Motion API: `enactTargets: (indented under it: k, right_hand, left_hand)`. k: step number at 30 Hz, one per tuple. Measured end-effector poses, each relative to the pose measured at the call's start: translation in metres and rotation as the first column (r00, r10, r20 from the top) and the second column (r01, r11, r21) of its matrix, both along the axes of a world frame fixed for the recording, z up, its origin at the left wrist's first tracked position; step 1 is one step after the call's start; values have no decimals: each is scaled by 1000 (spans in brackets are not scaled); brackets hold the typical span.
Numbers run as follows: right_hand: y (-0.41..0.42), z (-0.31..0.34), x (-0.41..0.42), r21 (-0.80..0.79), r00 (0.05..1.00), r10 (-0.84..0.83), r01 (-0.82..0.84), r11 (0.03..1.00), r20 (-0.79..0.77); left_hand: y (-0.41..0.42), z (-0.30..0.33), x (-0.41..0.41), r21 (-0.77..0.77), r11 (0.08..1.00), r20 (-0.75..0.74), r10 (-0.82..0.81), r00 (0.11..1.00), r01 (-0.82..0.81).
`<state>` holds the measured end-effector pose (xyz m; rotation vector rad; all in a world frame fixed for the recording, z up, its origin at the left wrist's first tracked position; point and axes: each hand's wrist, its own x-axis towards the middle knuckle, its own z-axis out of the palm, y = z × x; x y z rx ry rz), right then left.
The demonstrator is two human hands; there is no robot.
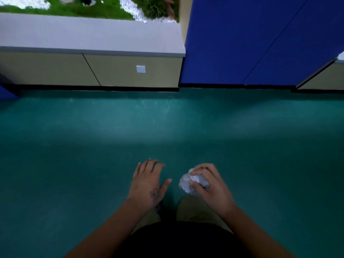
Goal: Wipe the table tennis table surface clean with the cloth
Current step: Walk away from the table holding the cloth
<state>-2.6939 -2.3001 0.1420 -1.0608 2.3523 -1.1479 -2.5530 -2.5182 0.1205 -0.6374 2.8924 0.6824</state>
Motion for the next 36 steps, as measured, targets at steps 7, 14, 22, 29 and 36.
enactTargets:
  k: [7, 14, 22, 29, 36]
  right_hand:
    - [-67, -16, -96, -8, 1000, 13, -12, 1000, 17]
    - [-138, -33, -228, 10, 998, 27, -27, 1000, 56]
    - [-224, -20, -363, -17, 991, 113, -112, 994, 68]
    - [-296, -20, -430, -1, 989, 129, -129, 992, 70]
    - [-392, -23, -488, 29, 994, 94, -96, 995, 54]
  left_hand:
    - [-64, -13, -89, -42, 999, -47, 20, 999, -21]
    - [-133, -16, -202, -48, 995, -88, 82, 993, -86]
    - [-201, -3, -313, -71, 979, -137, 178, 974, -189]
    - [-261, -7, -379, -30, 979, -144, 194, 970, -201]
    - [-362, -19, -442, 16, 985, -131, 170, 977, -169]
